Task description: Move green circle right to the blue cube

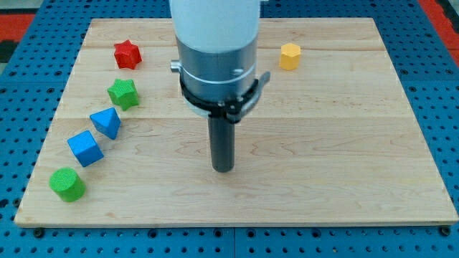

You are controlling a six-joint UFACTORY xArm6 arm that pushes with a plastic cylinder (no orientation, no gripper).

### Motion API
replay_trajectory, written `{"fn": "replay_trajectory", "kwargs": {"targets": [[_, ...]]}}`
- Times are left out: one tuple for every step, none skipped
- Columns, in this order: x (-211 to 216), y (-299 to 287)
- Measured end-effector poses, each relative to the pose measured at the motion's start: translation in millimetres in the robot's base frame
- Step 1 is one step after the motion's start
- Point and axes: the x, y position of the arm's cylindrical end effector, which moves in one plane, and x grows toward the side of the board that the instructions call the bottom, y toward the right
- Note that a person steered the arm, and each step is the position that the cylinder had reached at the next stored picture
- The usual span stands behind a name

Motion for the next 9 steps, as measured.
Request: {"fn": "replay_trajectory", "kwargs": {"targets": [[46,-33],[71,-71],[72,-79],[72,-135],[72,-210],[48,-249],[16,-222],[-7,-192],[-19,-163]]}}
